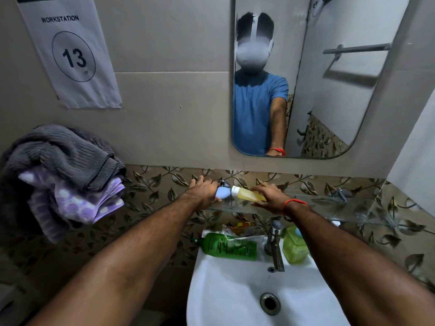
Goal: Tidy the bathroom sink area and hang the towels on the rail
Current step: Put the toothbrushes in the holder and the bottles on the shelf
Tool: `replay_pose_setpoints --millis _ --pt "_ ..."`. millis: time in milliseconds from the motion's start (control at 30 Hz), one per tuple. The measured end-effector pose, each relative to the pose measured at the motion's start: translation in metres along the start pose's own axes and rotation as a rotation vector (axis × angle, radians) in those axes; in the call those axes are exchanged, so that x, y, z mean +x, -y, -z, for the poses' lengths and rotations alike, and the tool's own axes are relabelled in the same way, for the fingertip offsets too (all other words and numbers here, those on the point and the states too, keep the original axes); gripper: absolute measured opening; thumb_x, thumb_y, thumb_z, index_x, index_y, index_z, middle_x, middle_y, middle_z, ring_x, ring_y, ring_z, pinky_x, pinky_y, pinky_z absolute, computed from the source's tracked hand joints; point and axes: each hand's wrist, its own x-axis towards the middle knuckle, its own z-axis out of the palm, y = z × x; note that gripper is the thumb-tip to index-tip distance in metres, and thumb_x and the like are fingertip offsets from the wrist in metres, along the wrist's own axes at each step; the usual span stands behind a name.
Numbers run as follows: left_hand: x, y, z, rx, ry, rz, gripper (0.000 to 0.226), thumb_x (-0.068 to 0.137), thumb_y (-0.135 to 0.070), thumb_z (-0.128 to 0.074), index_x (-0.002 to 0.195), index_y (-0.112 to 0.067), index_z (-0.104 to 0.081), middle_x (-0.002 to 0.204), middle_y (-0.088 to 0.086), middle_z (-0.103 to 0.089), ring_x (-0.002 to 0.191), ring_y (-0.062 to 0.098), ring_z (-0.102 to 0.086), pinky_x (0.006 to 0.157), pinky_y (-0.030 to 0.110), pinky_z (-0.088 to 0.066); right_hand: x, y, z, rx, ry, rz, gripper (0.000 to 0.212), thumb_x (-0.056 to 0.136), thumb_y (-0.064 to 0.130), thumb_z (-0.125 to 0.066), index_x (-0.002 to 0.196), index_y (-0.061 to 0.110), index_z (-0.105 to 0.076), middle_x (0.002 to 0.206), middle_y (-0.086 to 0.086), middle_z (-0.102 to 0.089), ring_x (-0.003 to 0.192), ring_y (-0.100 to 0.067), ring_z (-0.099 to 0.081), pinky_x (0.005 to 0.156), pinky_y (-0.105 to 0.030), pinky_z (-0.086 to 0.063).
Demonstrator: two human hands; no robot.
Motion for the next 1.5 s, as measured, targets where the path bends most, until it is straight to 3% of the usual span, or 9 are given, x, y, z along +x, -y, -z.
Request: replay_pose_setpoints --millis 200,333,567,767,867,1000,1100,1200,1500 --pt "-0.006 0.014 -0.014 -0.539 -0.283 -0.027 0.055 0.102 -0.036 -0.050 0.151 -0.015 -0.038 0.148 0.011 -0.049 0.133 0.034 -0.046 0.111 0.049 -0.037 -0.009 0.002 0.012 0.524 -0.121 -0.034 0.040 0.079 0.014 -0.079 0.117 0.018 -0.067 0.122 -0.013 -0.062 0.111 -0.023 -0.059 0.102 -0.043 -0.051" --pt "-0.010 0.018 -0.015 -0.815 -0.255 -0.063 0.058 0.102 -0.022 -0.053 0.155 -0.011 -0.032 0.152 0.013 -0.047 0.134 0.029 -0.051 0.113 0.045 -0.041 -0.004 0.022 0.027 0.845 -0.156 0.021 0.041 0.076 -0.007 -0.077 0.114 0.002 -0.064 0.105 -0.025 -0.066 0.093 -0.023 -0.063 0.088 -0.035 -0.058" --pt "-0.007 0.030 -0.019 -0.896 -0.182 -0.109 0.065 0.102 -0.016 -0.052 0.159 -0.013 -0.021 0.159 0.009 -0.038 0.144 0.021 -0.040 0.121 0.045 -0.032 0.012 0.056 0.027 0.816 -0.140 0.093 0.073 0.074 -0.013 -0.073 0.134 0.022 -0.051 0.114 -0.015 -0.058 0.099 -0.024 -0.062 0.093 -0.040 -0.057" --pt "-0.014 0.036 -0.027 -0.907 -0.179 -0.120 0.074 0.099 -0.029 -0.057 0.160 -0.018 -0.016 0.163 0.006 -0.032 0.149 0.022 -0.032 0.122 0.045 -0.029 0.025 0.061 0.013 0.783 -0.143 0.138 0.072 0.076 -0.014 -0.066 0.133 0.028 -0.051 0.133 -0.008 -0.060 0.119 -0.028 -0.060 0.099 -0.047 -0.054" --pt "-0.024 0.040 -0.039 -0.735 -0.443 0.096 0.067 0.097 -0.054 -0.042 0.157 -0.027 -0.028 0.161 -0.001 -0.033 0.147 0.025 -0.027 0.120 0.058 -0.016 0.026 0.055 0.009 0.770 -0.094 0.122 0.081 0.078 -0.006 -0.072 0.143 0.031 -0.041 0.142 -0.008 -0.053 0.130 -0.024 -0.051 0.108 -0.045 -0.047" --pt "-0.051 0.042 -0.085 -0.822 -0.885 0.531 0.048 0.097 -0.046 -0.037 0.134 -0.022 -0.057 0.139 0.010 -0.052 0.127 0.032 -0.045 0.107 0.047 -0.030 0.008 0.054 0.001 0.783 -0.203 0.110 0.090 0.078 0.002 -0.078 0.151 0.026 -0.030 0.145 -0.006 -0.046 0.128 -0.015 -0.046 0.102 -0.017 -0.042" --pt "-0.071 0.042 -0.145 -0.841 -0.770 0.801 0.035 0.101 -0.041 -0.044 0.121 -0.017 -0.061 0.132 0.019 -0.052 0.124 0.038 -0.046 0.103 0.051 -0.030 -0.023 0.059 -0.011 0.846 -0.495 0.116 0.068 0.086 0.006 -0.071 0.145 0.023 -0.041 0.136 -0.003 -0.055 0.121 -0.014 -0.054 0.102 -0.023 -0.043" --pt "-0.084 0.034 -0.195 -0.736 -0.517 0.737 0.027 0.102 -0.034 -0.047 0.111 -0.018 -0.066 0.125 0.014 -0.058 0.121 0.036 -0.046 0.102 0.051 -0.030 -0.072 0.063 -0.042 0.983 -0.717 0.109 0.044 0.093 0.003 -0.057 0.128 0.029 -0.055 0.120 0.000 -0.065 0.109 -0.011 -0.062 0.092 -0.021 -0.050" --pt "-0.036 -0.041 -0.198 -0.489 -0.203 0.196 0.037 0.094 -0.039 -0.058 0.129 -0.029 -0.058 0.142 -0.001 -0.046 0.132 0.030 -0.039 0.104 0.045 -0.027 -0.185 0.053 -0.179 1.079 -0.567 -0.244 0.045 0.095 -0.009 -0.048 0.106 0.031 -0.065 0.091 -0.006 -0.071 0.070 -0.019 -0.058 0.068 -0.037 -0.048"
